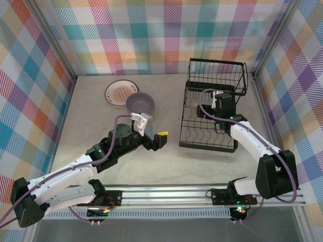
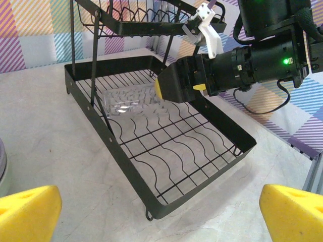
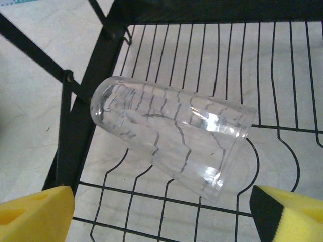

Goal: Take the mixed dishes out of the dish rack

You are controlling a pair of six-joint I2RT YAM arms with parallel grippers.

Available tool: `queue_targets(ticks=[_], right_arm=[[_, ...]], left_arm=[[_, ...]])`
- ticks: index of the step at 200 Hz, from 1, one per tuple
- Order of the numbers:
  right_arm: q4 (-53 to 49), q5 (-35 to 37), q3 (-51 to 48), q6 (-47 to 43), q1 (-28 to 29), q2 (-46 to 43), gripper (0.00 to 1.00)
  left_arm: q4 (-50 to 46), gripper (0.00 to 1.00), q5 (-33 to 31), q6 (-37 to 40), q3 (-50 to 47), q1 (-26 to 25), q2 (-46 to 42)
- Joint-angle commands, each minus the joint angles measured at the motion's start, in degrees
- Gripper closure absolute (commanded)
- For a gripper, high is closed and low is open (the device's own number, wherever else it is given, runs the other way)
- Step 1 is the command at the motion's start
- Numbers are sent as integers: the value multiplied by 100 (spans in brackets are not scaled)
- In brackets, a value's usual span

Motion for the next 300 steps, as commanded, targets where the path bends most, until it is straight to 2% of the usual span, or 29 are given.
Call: queue_targets(ticks=[1, 80, 143, 166, 182, 206, 251, 270, 300], right_arm=[[189, -494, -25, 259, -148, 208, 9], [798, -1445, -279, 923, -258, 587, 10], [827, -1775, -488, 1282, 266, 292, 11], [682, -1683, -477, 1394, 574, 87, 11], [237, -1231, -408, 1404, 805, -114, 11], [-504, -709, -359, 1460, 822, -342, 10], [-1512, -327, -106, 1241, 877, -728, 9], [-1882, -252, 338, 1304, 859, -439, 0], [-2238, -412, 1119, 1887, 859, 368, 1]], left_arm=[[-42, 0, -15, 128, -68, 57, -91], [-76, 0, -116, 107, -67, 53, -118], [27, 0, -127, 51, -146, 57, -122], [14, 0, -147, 56, -173, 58, -156], [18, 0, -183, 67, -190, 58, -203], [31, 0, -198, 84, -234, 55, -267], [-3, 0, -255, 118, -293, 58, -382], [14, 0, -248, 109, -300, 57, -371], [3, 0, -232, 70, -295, 57, -366]])
